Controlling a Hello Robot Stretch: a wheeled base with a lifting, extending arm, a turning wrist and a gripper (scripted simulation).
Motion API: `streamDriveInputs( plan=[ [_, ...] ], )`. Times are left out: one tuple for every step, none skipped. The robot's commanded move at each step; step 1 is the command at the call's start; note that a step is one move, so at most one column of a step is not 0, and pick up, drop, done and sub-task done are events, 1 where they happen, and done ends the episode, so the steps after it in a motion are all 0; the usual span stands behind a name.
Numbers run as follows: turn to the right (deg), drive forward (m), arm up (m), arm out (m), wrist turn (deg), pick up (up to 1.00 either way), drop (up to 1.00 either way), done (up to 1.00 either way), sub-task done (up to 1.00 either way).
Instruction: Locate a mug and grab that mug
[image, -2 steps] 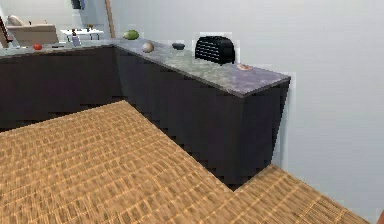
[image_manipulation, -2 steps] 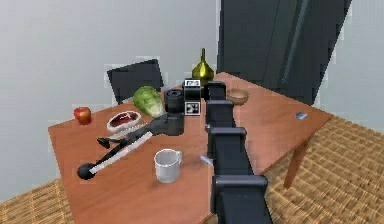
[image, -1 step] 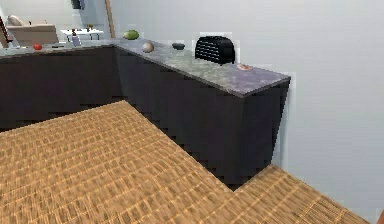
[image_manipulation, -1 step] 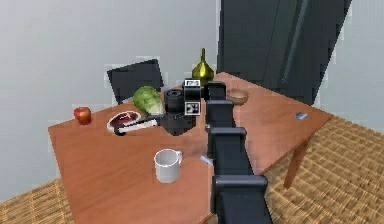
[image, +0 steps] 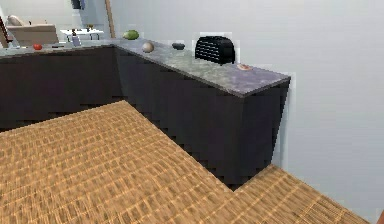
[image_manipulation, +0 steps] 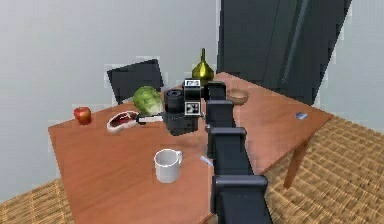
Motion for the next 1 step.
streamDriveInputs(
  plan=[
    [0.0, 0.0, -0.3, 0.0, 0.0, 0.0, 0.0, 0.0, 0.0]
  ],
)
